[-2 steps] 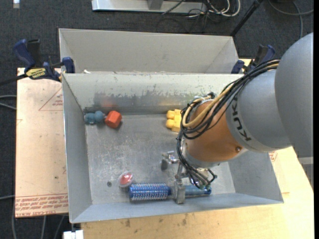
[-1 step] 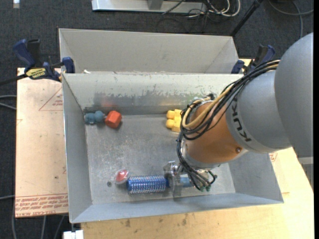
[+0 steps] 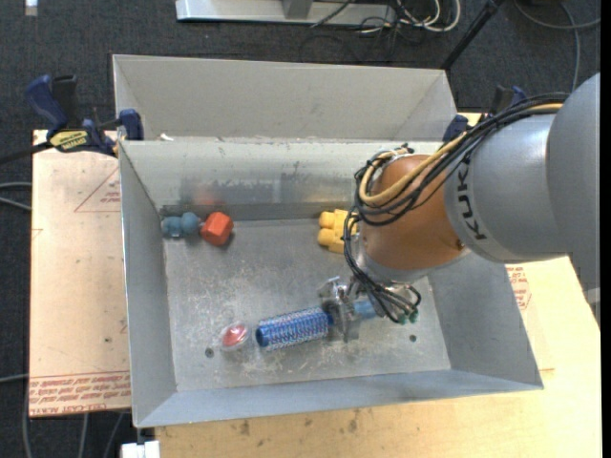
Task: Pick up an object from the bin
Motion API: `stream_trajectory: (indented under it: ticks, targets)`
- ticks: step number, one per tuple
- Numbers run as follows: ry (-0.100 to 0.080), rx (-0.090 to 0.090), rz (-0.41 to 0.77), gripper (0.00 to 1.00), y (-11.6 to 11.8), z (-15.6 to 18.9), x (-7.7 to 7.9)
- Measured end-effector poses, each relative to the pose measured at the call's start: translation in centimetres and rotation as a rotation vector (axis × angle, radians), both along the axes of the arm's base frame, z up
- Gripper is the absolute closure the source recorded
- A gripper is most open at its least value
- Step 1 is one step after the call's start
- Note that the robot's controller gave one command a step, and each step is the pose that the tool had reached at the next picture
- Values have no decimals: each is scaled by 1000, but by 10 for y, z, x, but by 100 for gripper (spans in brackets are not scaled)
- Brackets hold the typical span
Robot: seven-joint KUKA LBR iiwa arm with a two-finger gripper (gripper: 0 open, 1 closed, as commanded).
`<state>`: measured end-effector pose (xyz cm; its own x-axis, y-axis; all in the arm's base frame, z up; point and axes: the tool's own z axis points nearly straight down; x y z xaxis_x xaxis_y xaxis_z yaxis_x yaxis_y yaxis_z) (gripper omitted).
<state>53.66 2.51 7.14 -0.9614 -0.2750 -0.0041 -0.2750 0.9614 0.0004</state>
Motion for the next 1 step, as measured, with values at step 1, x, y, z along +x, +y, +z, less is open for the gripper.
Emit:
stream_trajectory:
  ticks: [1]
  targets:
    - [-8, 0, 2, 100, -8, 166, 1]
